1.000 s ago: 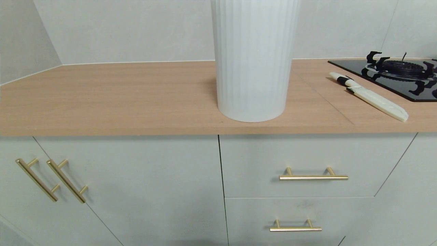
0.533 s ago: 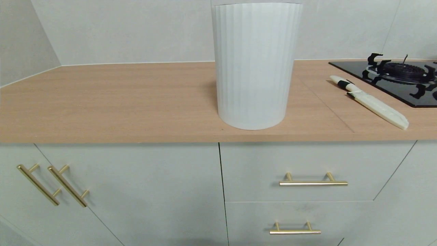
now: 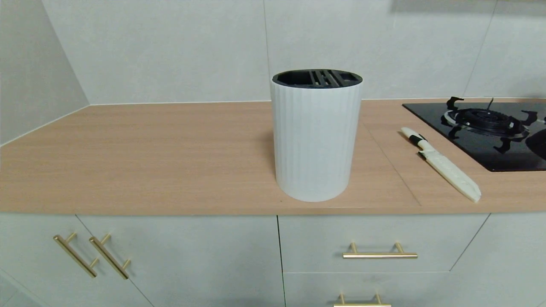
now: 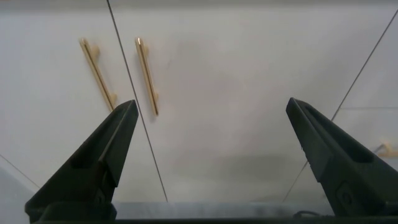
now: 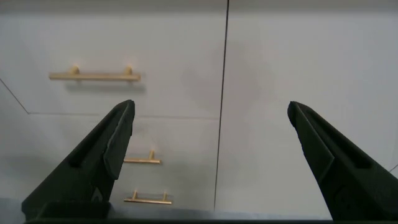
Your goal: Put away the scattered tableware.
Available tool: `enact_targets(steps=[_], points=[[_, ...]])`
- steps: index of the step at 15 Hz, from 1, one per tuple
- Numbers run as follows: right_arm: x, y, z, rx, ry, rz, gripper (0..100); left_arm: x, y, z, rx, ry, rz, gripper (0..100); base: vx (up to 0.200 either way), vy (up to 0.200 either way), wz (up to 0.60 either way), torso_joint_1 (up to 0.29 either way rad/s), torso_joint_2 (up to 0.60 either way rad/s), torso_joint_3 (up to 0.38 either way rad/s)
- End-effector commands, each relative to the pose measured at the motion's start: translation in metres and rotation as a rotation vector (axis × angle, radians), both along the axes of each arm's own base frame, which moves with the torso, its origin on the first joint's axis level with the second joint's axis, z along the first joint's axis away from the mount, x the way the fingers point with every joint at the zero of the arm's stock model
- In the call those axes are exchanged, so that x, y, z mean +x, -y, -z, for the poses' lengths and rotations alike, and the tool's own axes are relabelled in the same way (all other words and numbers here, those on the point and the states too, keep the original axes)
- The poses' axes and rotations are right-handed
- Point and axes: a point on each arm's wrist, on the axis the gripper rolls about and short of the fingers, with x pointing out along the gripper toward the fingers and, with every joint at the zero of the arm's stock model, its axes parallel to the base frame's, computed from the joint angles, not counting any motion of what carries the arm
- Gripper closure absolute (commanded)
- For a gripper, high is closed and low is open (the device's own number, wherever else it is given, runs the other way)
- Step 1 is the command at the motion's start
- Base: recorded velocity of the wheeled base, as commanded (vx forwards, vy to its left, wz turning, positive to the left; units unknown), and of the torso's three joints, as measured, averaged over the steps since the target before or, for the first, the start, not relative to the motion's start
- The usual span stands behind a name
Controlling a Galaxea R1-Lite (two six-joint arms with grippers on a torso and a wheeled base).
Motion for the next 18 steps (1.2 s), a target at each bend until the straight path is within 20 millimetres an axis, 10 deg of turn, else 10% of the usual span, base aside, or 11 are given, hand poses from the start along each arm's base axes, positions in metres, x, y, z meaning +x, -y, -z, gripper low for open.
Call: enact_targets(steps=[1,18], points=[[0.0001,0.0,-0.0001,-0.001,-0.001,-0.001,0,0.0,0.0,0.0,0.0,0.0,0.0,0,0.0,0.0,0.0,0.163,-0.47,-0.29],[0.0001,0.0,-0.0001,-0.001,-0.001,-0.001,0,0.0001,0.0,-0.0001,0.0,-0.001,0.0,0,0.0,0.0,0.0,0.224,-0.51,-0.291]])
